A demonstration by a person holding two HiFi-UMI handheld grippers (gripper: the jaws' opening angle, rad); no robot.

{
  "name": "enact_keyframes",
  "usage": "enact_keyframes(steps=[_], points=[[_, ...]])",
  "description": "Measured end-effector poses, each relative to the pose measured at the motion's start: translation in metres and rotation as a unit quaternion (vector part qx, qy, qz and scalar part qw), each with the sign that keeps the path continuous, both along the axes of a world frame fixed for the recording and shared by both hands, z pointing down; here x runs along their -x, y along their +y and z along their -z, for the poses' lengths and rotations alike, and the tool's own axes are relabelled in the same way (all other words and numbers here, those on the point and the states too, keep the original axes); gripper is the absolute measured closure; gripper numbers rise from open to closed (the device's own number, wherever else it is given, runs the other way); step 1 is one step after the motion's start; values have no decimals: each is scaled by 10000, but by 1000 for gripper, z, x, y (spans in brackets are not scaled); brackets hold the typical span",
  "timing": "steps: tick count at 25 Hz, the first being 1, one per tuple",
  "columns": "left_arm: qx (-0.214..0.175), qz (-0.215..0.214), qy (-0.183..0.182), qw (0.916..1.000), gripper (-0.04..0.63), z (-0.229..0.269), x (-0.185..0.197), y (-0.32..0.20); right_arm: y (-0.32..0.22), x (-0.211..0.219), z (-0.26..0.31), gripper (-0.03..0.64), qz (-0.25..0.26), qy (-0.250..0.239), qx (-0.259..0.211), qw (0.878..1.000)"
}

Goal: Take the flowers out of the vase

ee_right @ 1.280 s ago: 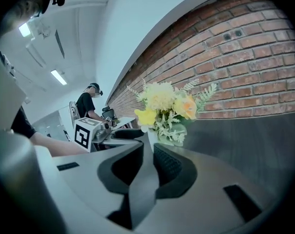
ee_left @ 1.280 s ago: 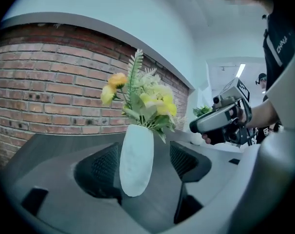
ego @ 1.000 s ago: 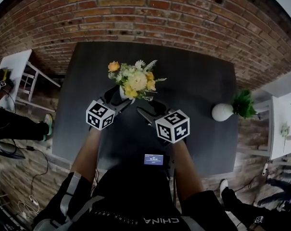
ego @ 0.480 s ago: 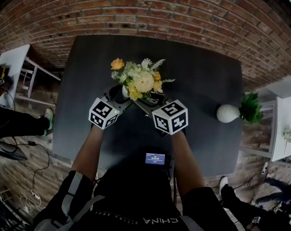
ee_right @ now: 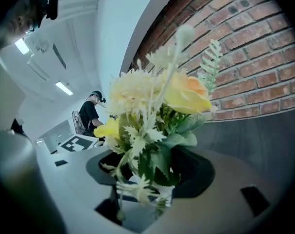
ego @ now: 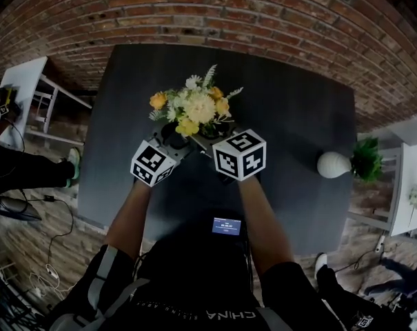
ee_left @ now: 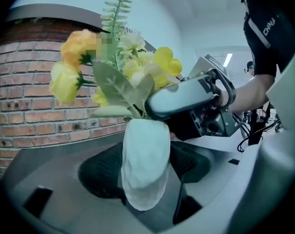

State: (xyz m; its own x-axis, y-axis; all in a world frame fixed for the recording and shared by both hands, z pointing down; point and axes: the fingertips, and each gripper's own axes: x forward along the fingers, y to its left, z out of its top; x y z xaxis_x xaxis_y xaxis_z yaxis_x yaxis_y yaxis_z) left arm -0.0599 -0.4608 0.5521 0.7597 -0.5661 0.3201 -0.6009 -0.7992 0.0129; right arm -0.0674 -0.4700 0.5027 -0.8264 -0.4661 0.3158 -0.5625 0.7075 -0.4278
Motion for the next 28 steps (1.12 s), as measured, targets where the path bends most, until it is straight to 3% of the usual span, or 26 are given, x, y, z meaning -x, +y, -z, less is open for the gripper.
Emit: enact_keyframes(steps=[8, 13, 18, 28], points=[[15, 16, -18, 10000, 290, -1, 4, -1, -8, 10, 4, 377, -10, 0, -147, 9999], [10, 48, 12, 10000, 290, -2, 5, -1, -10, 5, 14, 461, -150, -127, -355, 9992], [20, 98, 13, 9999, 290, -2, 6, 0, -8, 4, 25, 499, -139, -108, -534, 9984], [16, 121, -83, 9999, 290, -3, 7, 2, -6, -1, 58, 511, -271, -488, -746, 9957]])
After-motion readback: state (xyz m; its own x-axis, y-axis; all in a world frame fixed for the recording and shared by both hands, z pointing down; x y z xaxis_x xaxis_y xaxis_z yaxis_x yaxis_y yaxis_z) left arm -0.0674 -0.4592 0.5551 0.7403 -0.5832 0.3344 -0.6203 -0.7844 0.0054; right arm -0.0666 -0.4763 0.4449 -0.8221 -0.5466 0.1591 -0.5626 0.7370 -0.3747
